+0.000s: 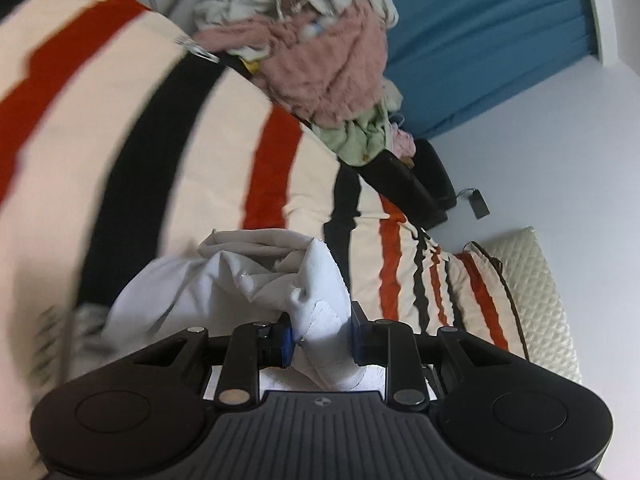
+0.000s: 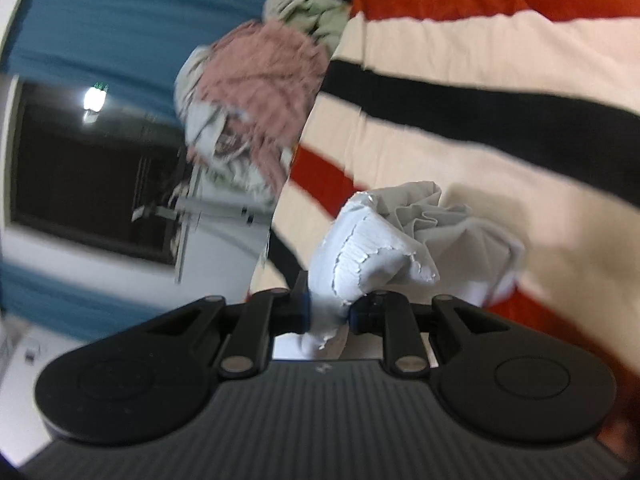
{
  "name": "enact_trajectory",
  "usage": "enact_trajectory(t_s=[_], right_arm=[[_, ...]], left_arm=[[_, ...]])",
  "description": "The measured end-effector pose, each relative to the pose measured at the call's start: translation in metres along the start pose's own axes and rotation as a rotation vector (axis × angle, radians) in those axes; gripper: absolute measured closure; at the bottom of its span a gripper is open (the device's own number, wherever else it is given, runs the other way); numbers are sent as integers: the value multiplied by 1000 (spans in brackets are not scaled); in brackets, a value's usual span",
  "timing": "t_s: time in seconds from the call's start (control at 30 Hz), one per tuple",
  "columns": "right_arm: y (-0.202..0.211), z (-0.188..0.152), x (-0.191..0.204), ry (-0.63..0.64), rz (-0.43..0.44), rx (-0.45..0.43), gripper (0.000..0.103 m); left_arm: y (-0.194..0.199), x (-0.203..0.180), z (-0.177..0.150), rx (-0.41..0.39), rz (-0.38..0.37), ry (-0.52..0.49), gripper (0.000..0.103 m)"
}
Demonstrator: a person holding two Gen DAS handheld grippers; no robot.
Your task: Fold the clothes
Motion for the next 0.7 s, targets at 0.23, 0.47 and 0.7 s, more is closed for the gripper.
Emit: enact_trajectory(t_s=[0.23,0.47,0.7], right_arm=[[-67,129,38,144,19,-168,82],[-122,189,4,304,-50,-286,82],[-178,125,-112,345,-214,-71,82]], left_arm=[[-134,-88,85,-24,-107,-145,76],[-248,-116,93,-95,-189,-284,76],[-324,-22,39,39,1,-491,75]])
Point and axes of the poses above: each gripper's, at about its wrist camera, not at the fingertips, and y roughly against the way its jaws point, x to its left, z to its top, the point moved 3 cm from there along -y, roughly the way its jaws point, and after that the axes turned 9 degrees about y, right-handed, at the moved point
